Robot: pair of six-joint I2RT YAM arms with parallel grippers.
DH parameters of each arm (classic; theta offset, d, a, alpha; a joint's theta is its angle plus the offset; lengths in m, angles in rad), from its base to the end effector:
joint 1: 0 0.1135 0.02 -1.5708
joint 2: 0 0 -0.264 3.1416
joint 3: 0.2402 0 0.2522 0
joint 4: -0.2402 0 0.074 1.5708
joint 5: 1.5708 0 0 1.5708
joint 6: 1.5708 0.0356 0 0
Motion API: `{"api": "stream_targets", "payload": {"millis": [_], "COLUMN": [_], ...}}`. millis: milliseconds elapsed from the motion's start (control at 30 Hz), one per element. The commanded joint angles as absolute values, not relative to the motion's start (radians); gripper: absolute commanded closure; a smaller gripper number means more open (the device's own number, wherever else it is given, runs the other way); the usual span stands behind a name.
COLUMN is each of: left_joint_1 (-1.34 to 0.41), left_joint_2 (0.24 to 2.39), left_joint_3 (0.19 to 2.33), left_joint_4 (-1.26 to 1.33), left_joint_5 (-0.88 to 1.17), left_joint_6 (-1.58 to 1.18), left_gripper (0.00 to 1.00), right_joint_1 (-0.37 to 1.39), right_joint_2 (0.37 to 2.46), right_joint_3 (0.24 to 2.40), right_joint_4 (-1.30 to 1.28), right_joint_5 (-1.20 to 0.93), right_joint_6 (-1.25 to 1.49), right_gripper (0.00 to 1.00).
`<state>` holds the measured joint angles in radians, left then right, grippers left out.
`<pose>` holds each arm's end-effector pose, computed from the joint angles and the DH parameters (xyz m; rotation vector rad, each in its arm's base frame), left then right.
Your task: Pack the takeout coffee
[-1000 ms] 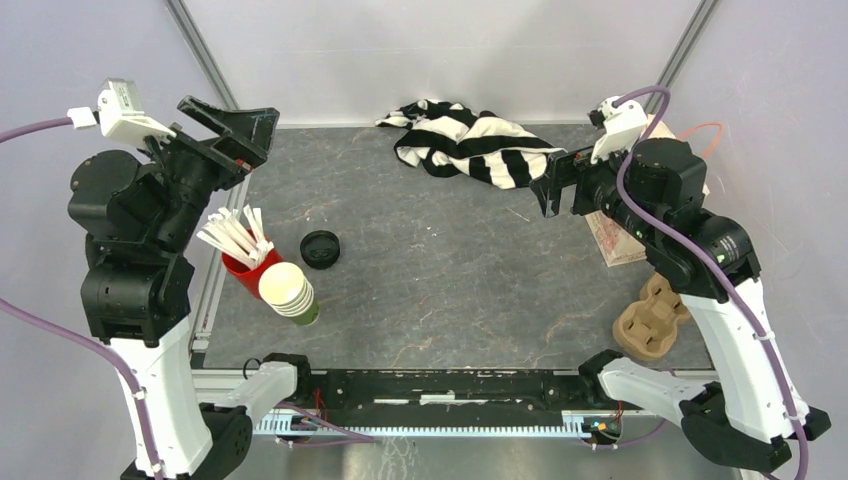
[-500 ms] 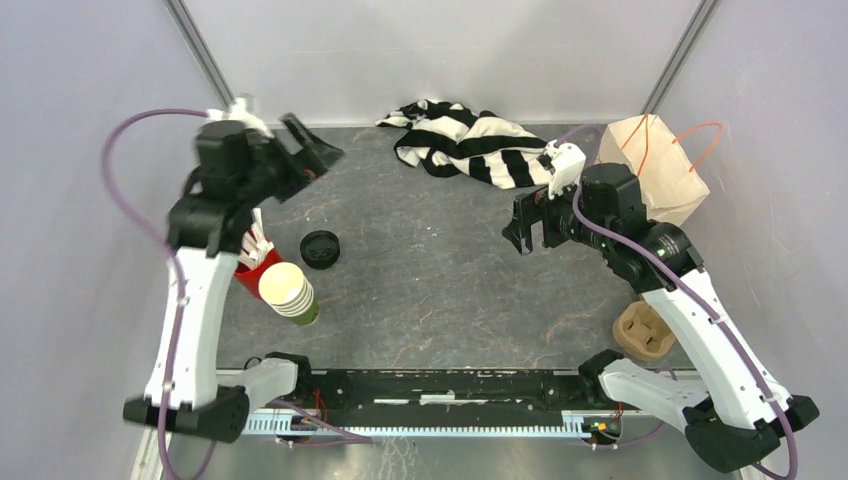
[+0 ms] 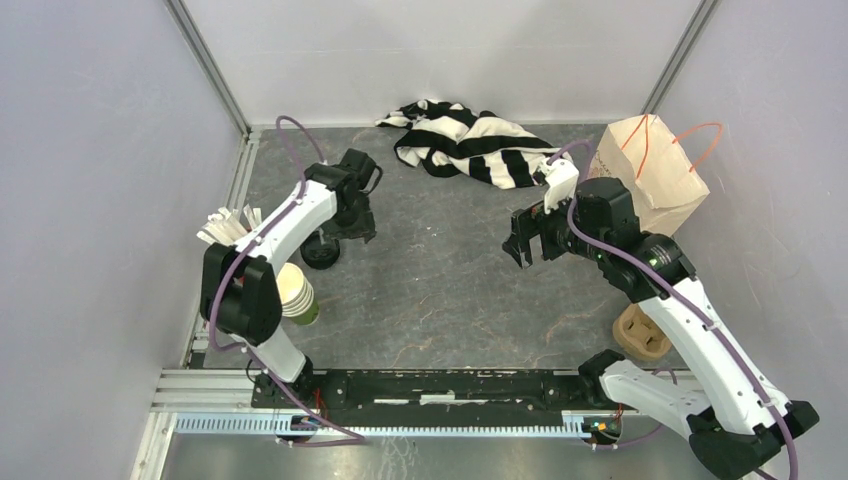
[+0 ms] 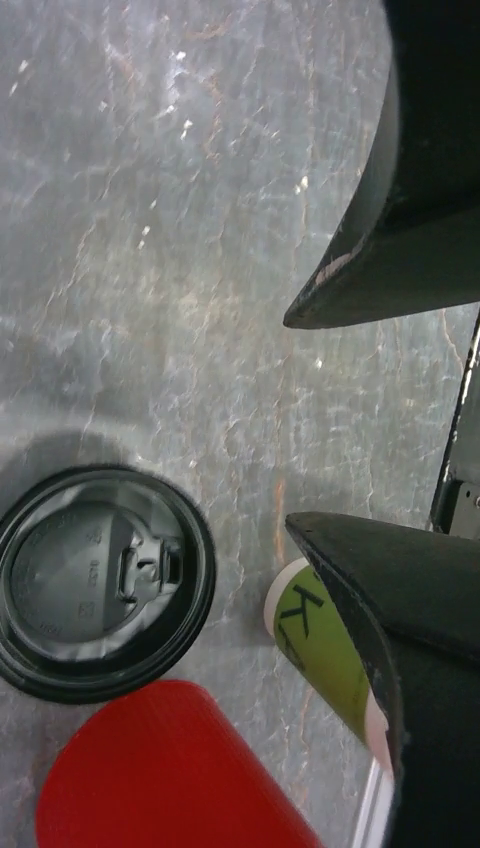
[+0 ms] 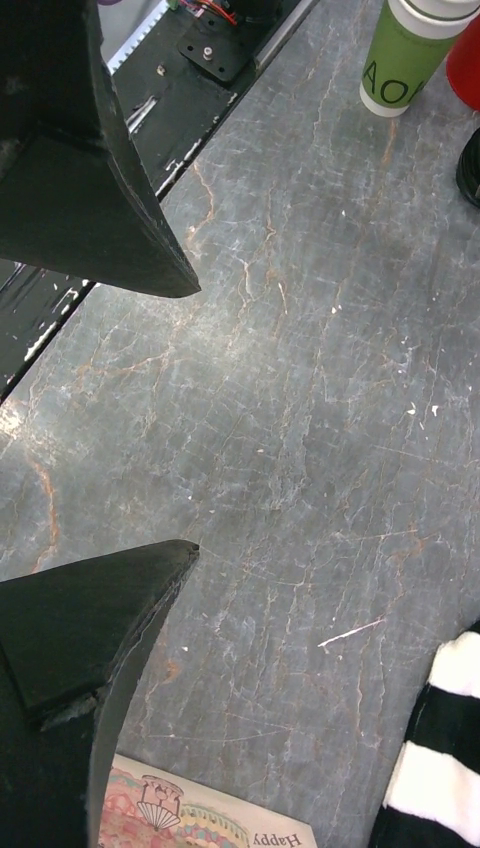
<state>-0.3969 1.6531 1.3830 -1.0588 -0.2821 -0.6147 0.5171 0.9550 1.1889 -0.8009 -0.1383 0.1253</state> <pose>0.2987 -0.1144 0.2640 -0.3510 2.7675 0.1822 0.1576 0.0953 0.3855 -0.5046 2.1182 0.5200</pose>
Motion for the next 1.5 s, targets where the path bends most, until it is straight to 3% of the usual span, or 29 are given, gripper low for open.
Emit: {"api": "stream_targets", "payload": {"millis": [0, 267, 600, 800, 900, 1000, 1467], "left_joint_1": [-0.262, -0.231, -0.315, -0.311, -0.241, -0.145, -0.135], "left_joint_2": [1.655, 1.779, 1.421, 1.247, 1.245, 1.252, 1.23], "left_joint_3": [1.346, 1.42, 1.468, 1.437, 1.399, 1.362, 1.282], "left_joint_4": [-0.946, -0.933, -1.132, -1.332, -1.386, -1.383, -1.341], "left_joint_5": [-0.203, -0.166, -0.166, -0.379, -0.385, -0.317, -0.311], "left_joint_6": [-0.488, -0.391, -0.517, -0.753, -0.8, -0.797, -0.785], "left_gripper": [0.28, 0.32, 0.26, 0.29, 0.29, 0.37, 0.61], "right_joint_1": [0.522, 0.523, 0.522, 0.524, 0.522, 0.523, 0.522], "right_joint_2": [0.975, 1.026, 1.032, 1.011, 1.002, 1.002, 0.994], "right_joint_3": [1.193, 1.205, 1.155, 1.123, 1.11, 1.113, 1.12], "right_joint_4": [-0.751, -0.724, -0.694, -0.687, -0.683, -0.693, -0.702], "right_joint_5": [-0.1, -0.074, -0.084, -0.095, -0.099, -0.1, -0.076], "right_joint_6": [0.111, 0.132, 0.148, 0.159, 0.154, 0.142, 0.129], "right_gripper": [0.02, 0.02, 0.02, 0.02, 0.02, 0.02, 0.02]}}
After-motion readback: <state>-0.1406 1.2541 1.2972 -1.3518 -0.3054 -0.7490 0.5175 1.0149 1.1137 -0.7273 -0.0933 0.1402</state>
